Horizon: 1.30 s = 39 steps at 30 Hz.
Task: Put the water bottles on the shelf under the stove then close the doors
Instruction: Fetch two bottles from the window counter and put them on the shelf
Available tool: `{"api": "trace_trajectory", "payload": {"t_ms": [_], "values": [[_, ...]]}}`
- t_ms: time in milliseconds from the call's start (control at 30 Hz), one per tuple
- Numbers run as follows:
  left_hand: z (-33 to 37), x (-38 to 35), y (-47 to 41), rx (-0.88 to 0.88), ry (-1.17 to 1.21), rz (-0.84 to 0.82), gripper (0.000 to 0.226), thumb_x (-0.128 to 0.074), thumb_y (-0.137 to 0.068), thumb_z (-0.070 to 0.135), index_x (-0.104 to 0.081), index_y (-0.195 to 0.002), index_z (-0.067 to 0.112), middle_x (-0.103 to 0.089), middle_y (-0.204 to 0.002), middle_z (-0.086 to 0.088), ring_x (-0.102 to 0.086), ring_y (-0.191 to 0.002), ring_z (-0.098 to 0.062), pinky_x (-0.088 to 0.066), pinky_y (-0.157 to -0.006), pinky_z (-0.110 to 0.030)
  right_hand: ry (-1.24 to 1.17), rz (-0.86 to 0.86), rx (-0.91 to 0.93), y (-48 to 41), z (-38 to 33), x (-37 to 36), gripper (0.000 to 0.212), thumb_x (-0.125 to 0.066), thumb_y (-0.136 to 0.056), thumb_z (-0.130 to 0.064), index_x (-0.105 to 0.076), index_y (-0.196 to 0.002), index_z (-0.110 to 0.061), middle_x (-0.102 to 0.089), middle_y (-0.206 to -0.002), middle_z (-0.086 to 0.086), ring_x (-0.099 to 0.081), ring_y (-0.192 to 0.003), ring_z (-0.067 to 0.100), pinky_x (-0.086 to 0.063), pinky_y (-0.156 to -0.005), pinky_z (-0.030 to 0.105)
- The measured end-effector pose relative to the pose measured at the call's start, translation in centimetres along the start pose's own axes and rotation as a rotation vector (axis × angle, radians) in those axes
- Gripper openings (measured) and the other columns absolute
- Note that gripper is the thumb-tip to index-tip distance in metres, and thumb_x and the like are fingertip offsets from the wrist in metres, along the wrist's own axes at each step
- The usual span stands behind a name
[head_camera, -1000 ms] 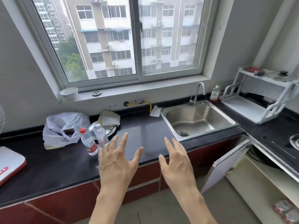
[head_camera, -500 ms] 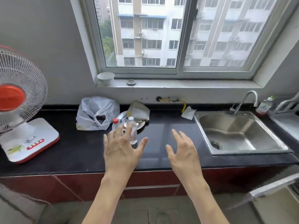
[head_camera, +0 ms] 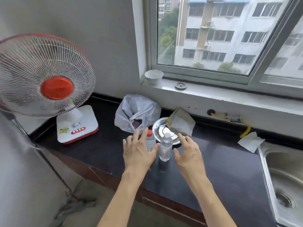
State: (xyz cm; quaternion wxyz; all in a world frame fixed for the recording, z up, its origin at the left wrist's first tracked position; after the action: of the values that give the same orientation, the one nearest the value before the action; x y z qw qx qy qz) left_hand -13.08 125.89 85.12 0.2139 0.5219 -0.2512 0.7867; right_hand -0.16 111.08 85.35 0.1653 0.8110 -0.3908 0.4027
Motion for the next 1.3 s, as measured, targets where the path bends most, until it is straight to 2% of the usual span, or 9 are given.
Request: {"api": "trace_trajectory", "payload": {"t_ms": [200, 333, 433, 500, 667, 867, 1067, 1200, 1300], "values": [[-1.9, -5.1, -2.0, 0.091, 0.096, -0.089, 0.087, -0.068, -0.097, 0.064, -0.030, -0.170, 0.038, -0.044, -0.166, 0.002, -0.050, -0.139, -0.028, -0.047, -0.117, -0.052, 0.019, -0.105, 0.047, -3.3, 2.6, -5.7, 0.070, -0.066, -0.100, -0.022, -0.040, -0.164, -0.029, -0.050, -0.148, -0.004, -0.049, -0.134, 0.023, -0.056, -0.097, 0.037], [-2.3, -8.4, -2.9, 0.127, 0.189, -0.166, 0.095, -0.071, -0.099, 0.059, -0.010, -0.171, 0.049, -0.031, -0.173, 0.008, -0.041, -0.149, -0.025, -0.056, -0.109, -0.052, 0.029, -0.121, 0.043, -4.6, 4.1, -8.9, 0.082, -0.065, -0.102, -0.024, -0.021, -0.170, -0.030, -0.037, -0.164, 0.001, -0.044, -0.144, 0.026, -0.057, -0.102, 0.042], [-2.4, -10.1, -3.4, 0.112, 0.266, -0.179, 0.107, -0.076, -0.098, 0.050, 0.004, -0.169, 0.059, -0.030, -0.172, 0.015, -0.042, -0.146, -0.022, -0.059, -0.104, -0.053, -0.055, -0.115, 0.026, -4.9, 4.8, -11.2, 0.096, -0.069, -0.099, -0.019, -0.008, -0.170, -0.041, -0.031, -0.170, -0.003, -0.048, -0.143, 0.026, -0.062, -0.091, 0.044], [-2.5, -10.9, -3.9, 0.097, 0.318, -0.174, 0.111, -0.079, -0.098, 0.040, 0.005, -0.167, 0.063, -0.032, -0.171, 0.016, -0.044, -0.144, -0.021, -0.059, -0.104, -0.051, -0.101, -0.102, 0.024, -5.2, 5.1, -12.6, 0.104, -0.073, -0.098, -0.019, -0.002, -0.170, -0.047, -0.026, -0.173, -0.005, -0.054, -0.140, 0.026, -0.065, -0.084, 0.045], [-3.3, -13.4, -6.2, 0.037, 0.409, -0.207, 0.112, -0.081, -0.098, 0.019, -0.004, -0.167, 0.062, -0.037, -0.164, 0.009, -0.053, -0.139, -0.020, -0.060, -0.104, -0.048, -0.135, -0.050, 0.009, -6.8, 5.6, -14.9, 0.111, -0.080, -0.093, -0.014, -0.006, -0.169, -0.049, -0.030, -0.170, -0.001, -0.058, -0.138, 0.029, -0.065, -0.088, 0.048], [-4.2, -14.9, -10.5, 0.027, 0.481, -0.315, 0.118, -0.083, -0.091, 0.006, -0.012, -0.164, 0.065, -0.046, -0.131, 0.011, -0.063, -0.114, -0.018, -0.067, -0.082, -0.042, -0.165, 0.010, -0.029, -9.9, 4.4, -16.1, 0.110, -0.087, -0.086, -0.008, -0.021, -0.166, -0.045, -0.045, -0.149, -0.007, -0.062, -0.123, 0.017, -0.063, -0.087, 0.042], [-5.3, -15.4, -13.3, -0.024, 0.501, -0.366, 0.119, -0.085, -0.088, 0.007, -0.013, -0.165, 0.063, -0.051, -0.129, 0.005, -0.065, -0.109, -0.017, -0.067, -0.079, -0.043, -0.130, 0.072, -0.049, -11.1, 3.2, -17.5, 0.108, -0.084, -0.088, -0.006, -0.022, -0.165, -0.049, -0.049, -0.142, -0.006, -0.062, -0.119, 0.016, -0.064, -0.086, 0.042], [-5.9, -15.9, -14.5, -0.057, 0.506, -0.388, 0.121, -0.088, -0.083, 0.007, -0.015, -0.165, 0.057, -0.052, -0.136, 0.005, -0.067, -0.114, -0.017, -0.066, -0.085, -0.045, -0.122, 0.133, -0.091, -11.1, 2.6, -17.9, 0.107, -0.083, -0.089, -0.008, -0.021, -0.165, -0.052, -0.050, -0.140, -0.006, -0.063, -0.114, 0.017, -0.064, -0.082, 0.041], [-5.9, -15.6, -15.1, -0.085, 0.526, -0.446, 0.118, -0.085, -0.086, 0.006, -0.014, -0.165, 0.056, -0.052, -0.138, 0.001, -0.065, -0.119, -0.022, -0.064, -0.092, -0.050, -0.116, 0.209, -0.148, -11.0, 2.3, -18.1, 0.100, -0.083, -0.089, -0.009, -0.027, -0.163, -0.047, -0.053, -0.137, -0.004, -0.066, -0.108, 0.020, -0.064, -0.078, 0.042]]}}
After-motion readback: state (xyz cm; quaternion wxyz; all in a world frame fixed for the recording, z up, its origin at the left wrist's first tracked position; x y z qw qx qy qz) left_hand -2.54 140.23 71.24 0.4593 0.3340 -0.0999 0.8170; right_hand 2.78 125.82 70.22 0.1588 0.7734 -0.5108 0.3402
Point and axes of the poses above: each hand's wrist, its own y-axis away from the middle knuckle, its own x-axis out of the back of the hand, z = x × y, the point moved 3 cm from there along -y, towards the middle knuckle
